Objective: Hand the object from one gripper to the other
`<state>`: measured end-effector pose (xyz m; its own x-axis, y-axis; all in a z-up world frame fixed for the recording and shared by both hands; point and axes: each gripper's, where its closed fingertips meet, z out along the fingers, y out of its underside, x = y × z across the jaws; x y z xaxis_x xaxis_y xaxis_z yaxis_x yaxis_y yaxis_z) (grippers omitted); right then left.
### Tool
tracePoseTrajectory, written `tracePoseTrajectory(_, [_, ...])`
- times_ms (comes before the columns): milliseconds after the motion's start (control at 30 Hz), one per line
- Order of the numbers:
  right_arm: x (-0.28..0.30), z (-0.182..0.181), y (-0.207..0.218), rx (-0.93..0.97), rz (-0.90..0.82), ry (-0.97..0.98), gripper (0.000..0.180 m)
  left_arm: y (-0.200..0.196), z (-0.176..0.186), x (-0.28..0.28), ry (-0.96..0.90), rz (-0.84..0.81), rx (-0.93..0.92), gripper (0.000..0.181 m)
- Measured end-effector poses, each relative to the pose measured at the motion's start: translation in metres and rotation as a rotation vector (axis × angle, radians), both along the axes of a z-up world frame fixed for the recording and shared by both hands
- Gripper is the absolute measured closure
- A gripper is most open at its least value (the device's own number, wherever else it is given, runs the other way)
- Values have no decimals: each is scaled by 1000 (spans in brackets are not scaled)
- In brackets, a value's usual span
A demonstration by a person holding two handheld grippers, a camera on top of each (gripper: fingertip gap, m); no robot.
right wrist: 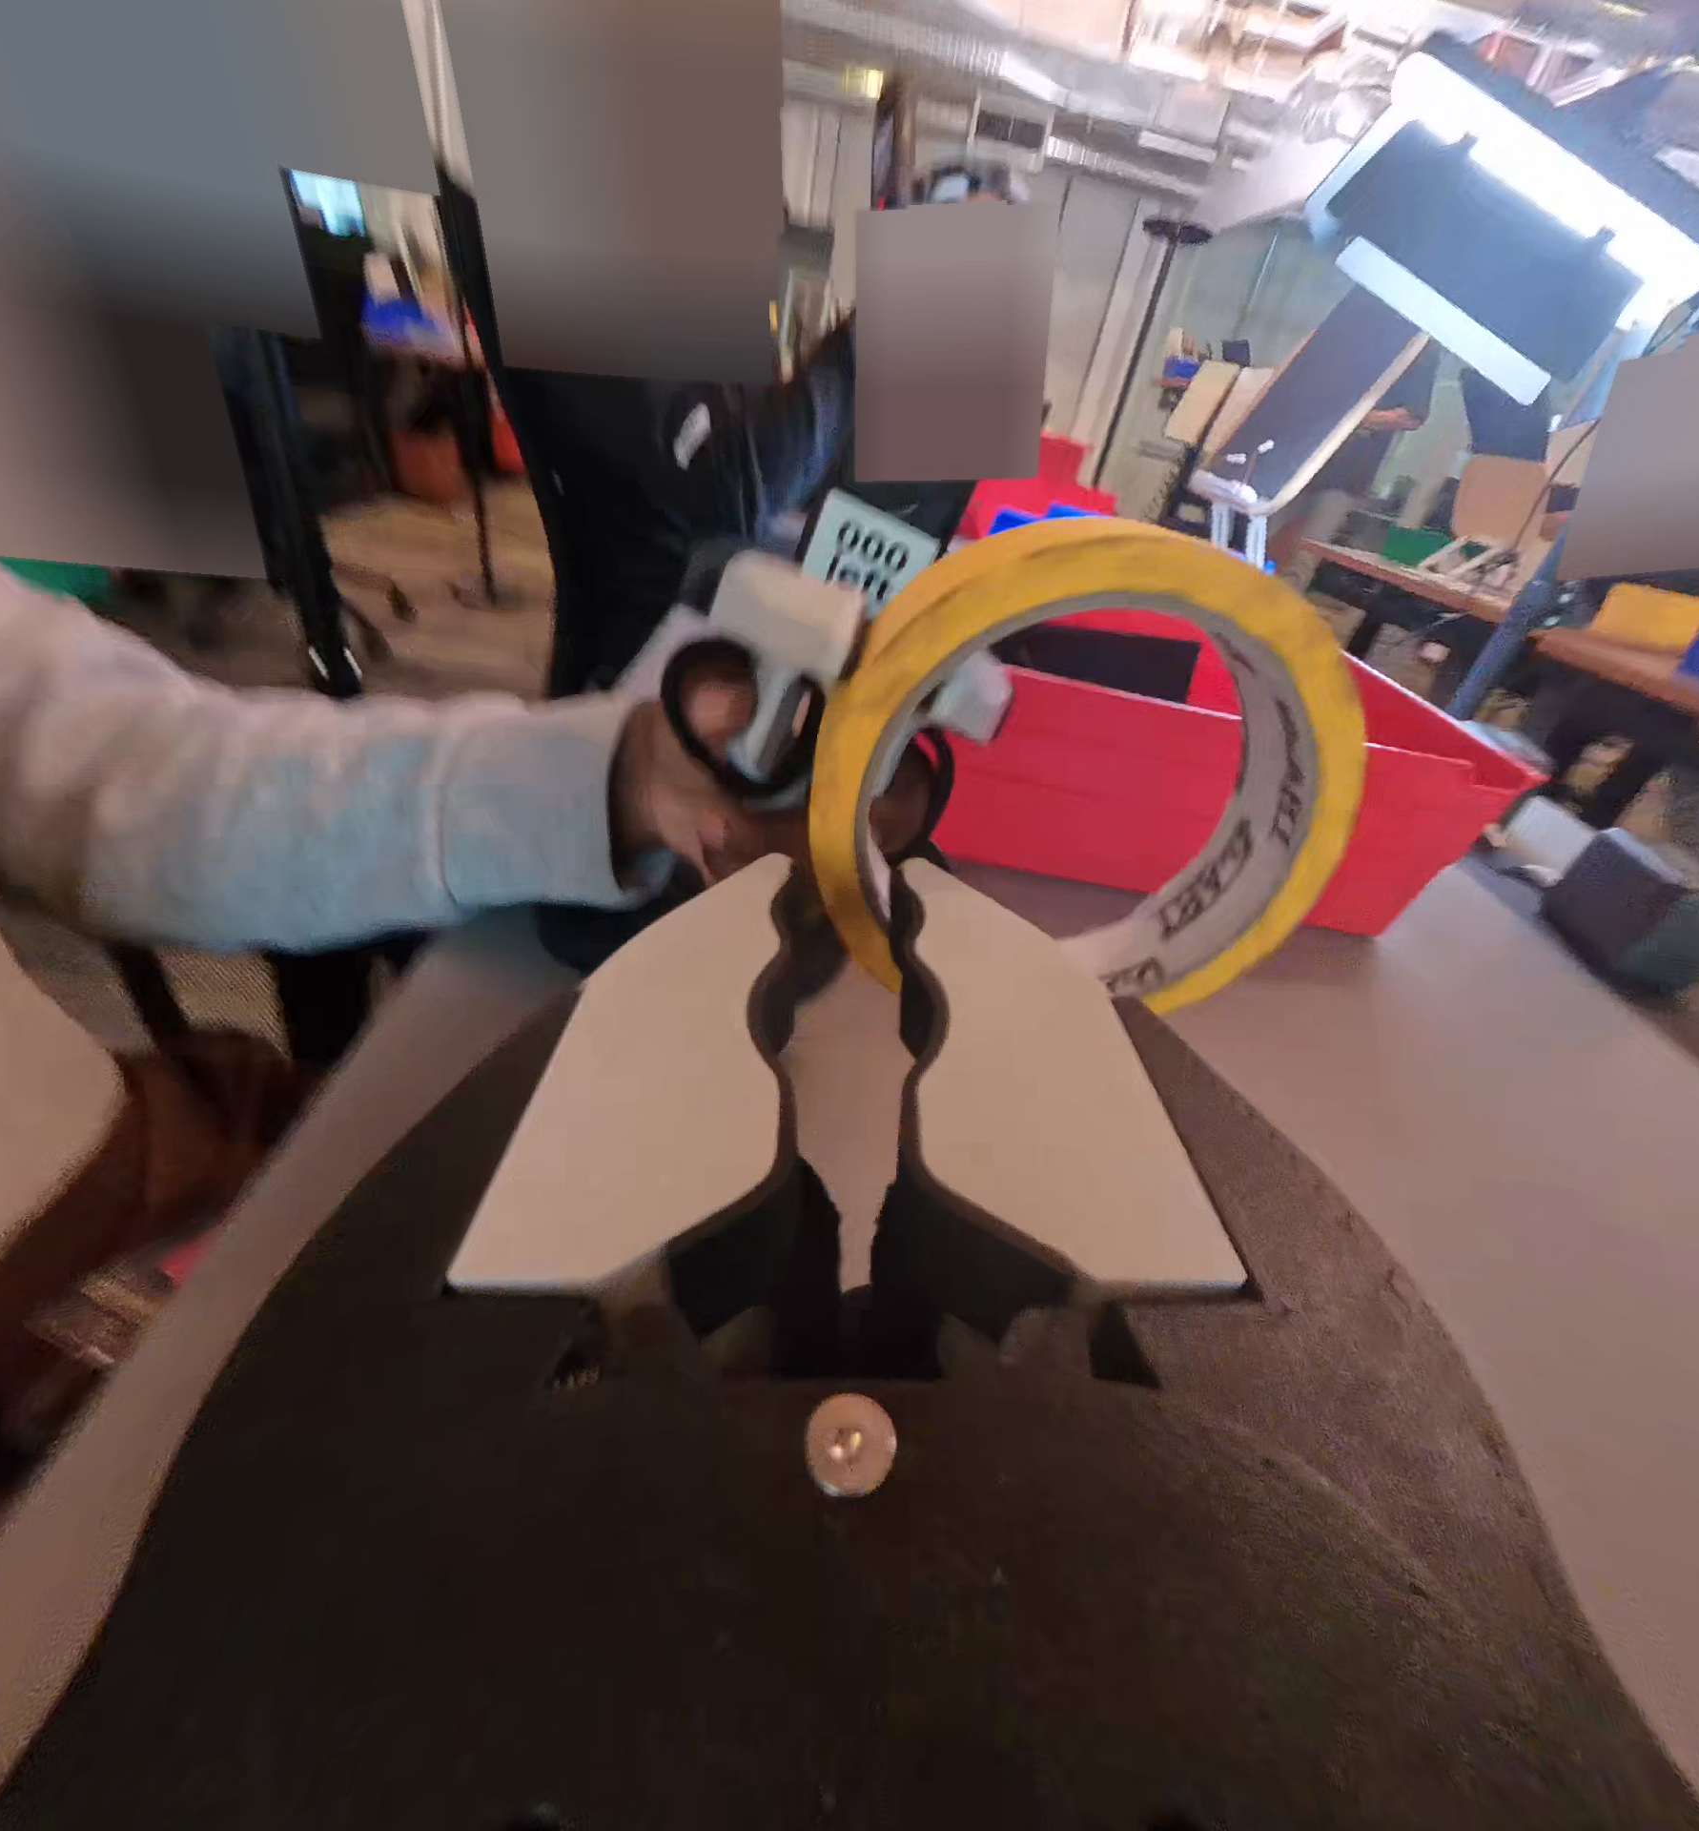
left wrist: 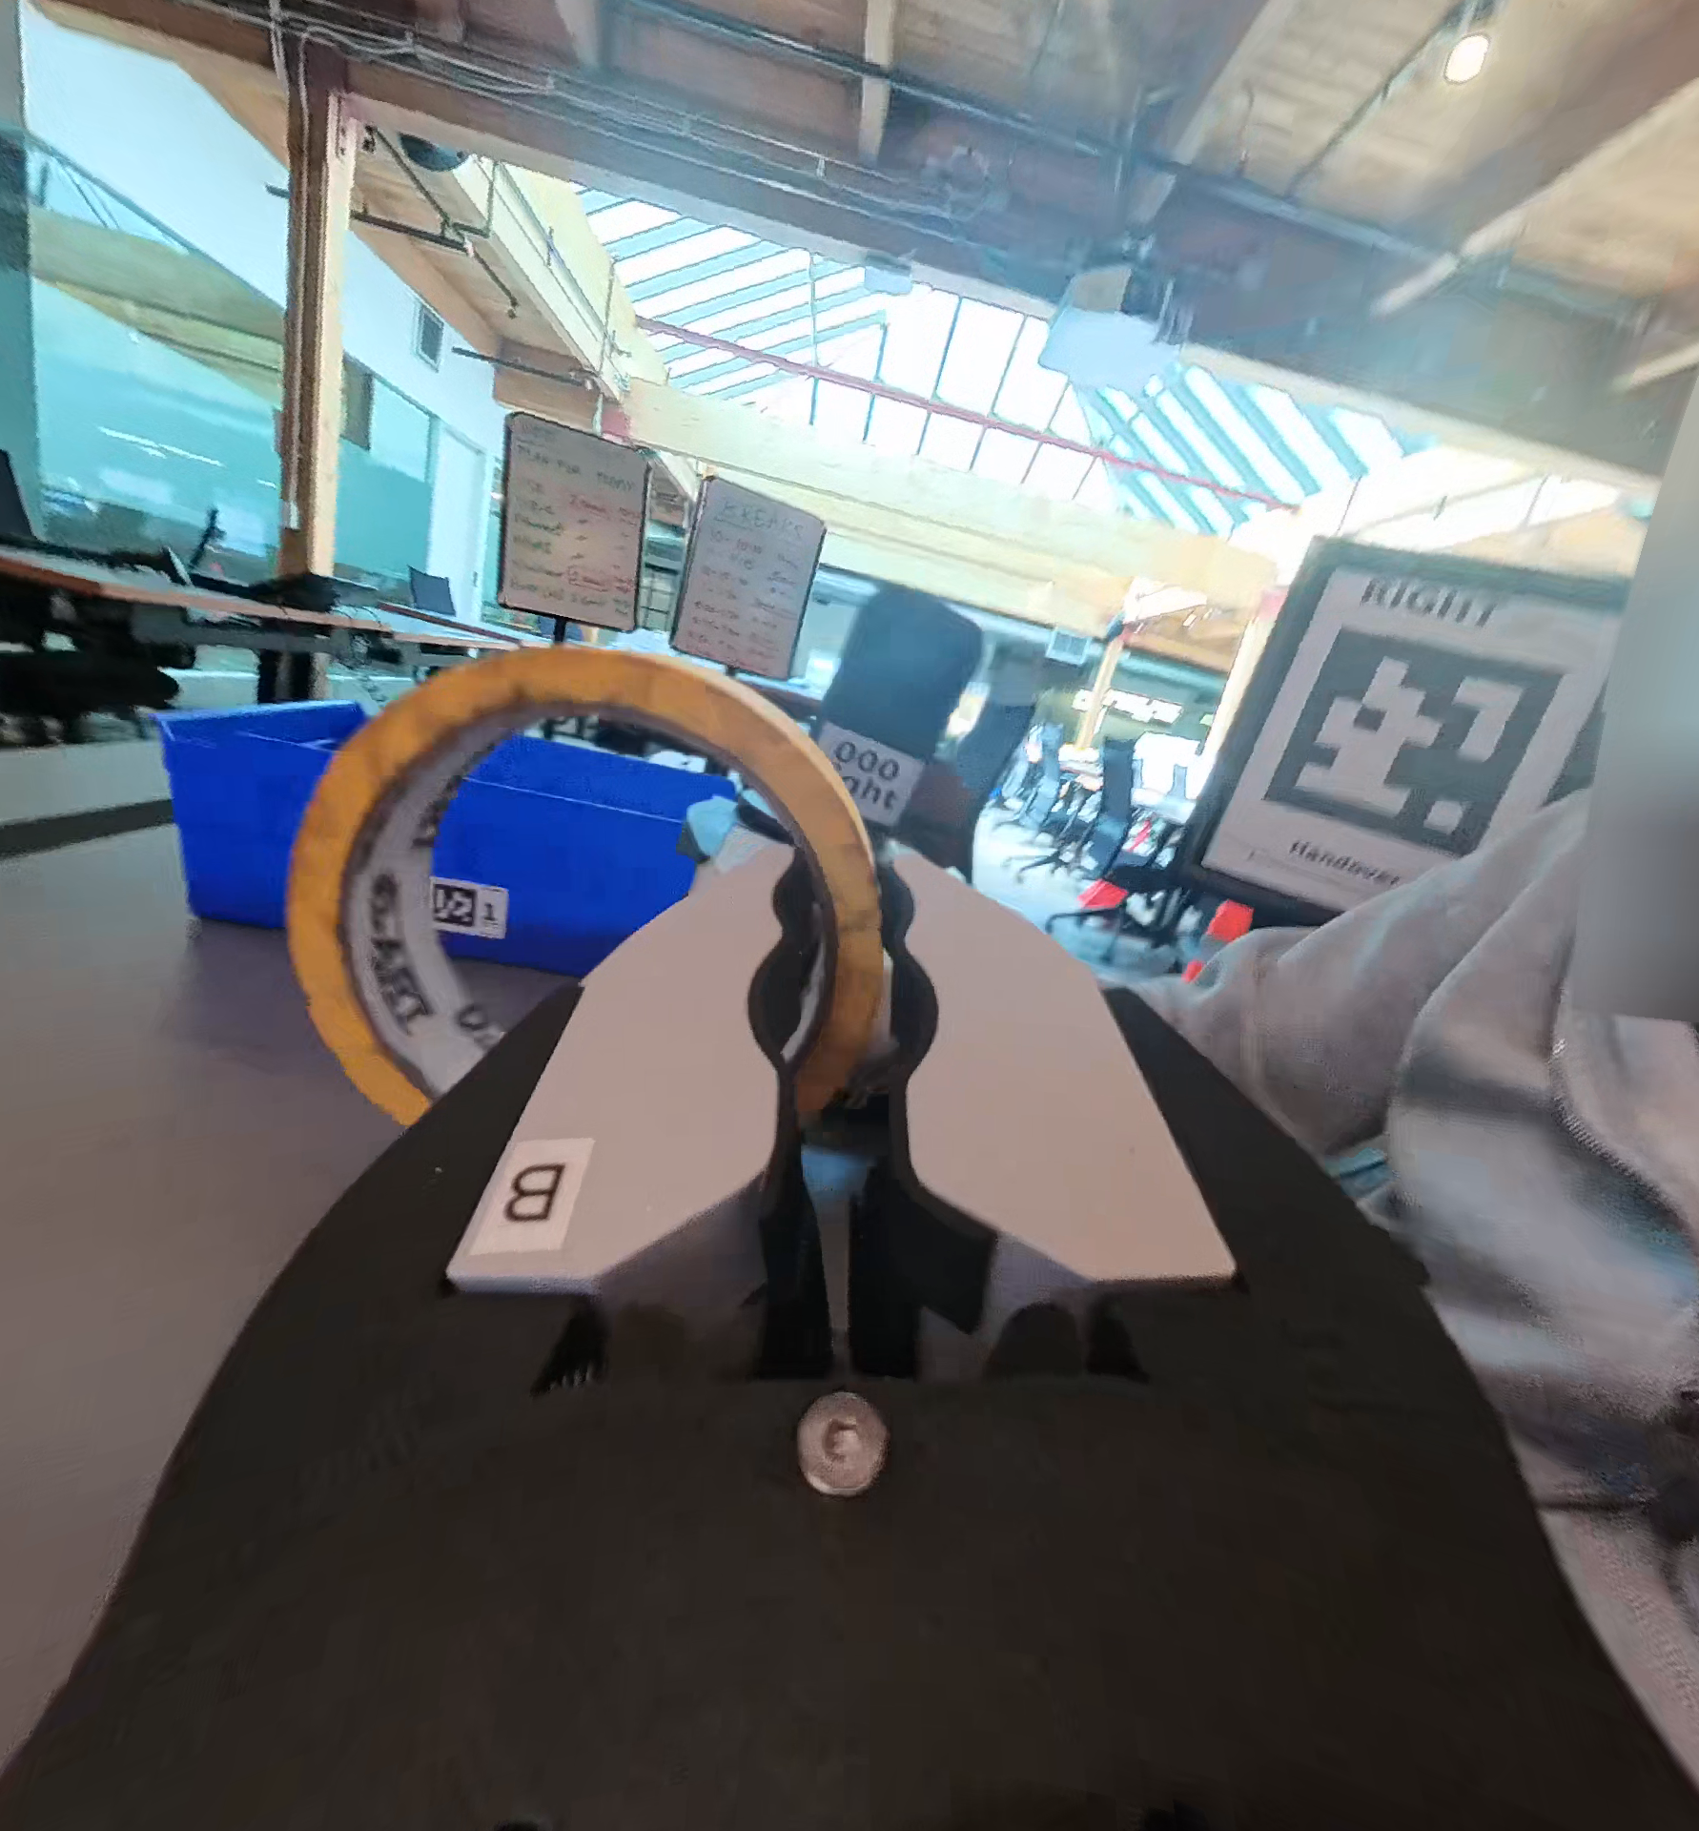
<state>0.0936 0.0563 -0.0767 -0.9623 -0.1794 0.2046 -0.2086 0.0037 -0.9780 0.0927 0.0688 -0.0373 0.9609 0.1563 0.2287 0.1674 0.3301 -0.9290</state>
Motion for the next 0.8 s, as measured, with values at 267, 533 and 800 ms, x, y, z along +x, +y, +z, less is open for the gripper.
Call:
tracePoseTrajectory(267, [-19, 44, 21, -205, 218, -692, 151, 22, -30, 1, 184, 72, -267, 171])
tracePoseTrajectory(533, [-14, 38, 19, -177, 176, -552, 167, 24, -38, -3, 123, 80, -305, 162])
tracePoseTrajectory(800, [5, 4, 5, -37, 24, 132, 169, 5, -4, 1, -137, -95, 29, 153])
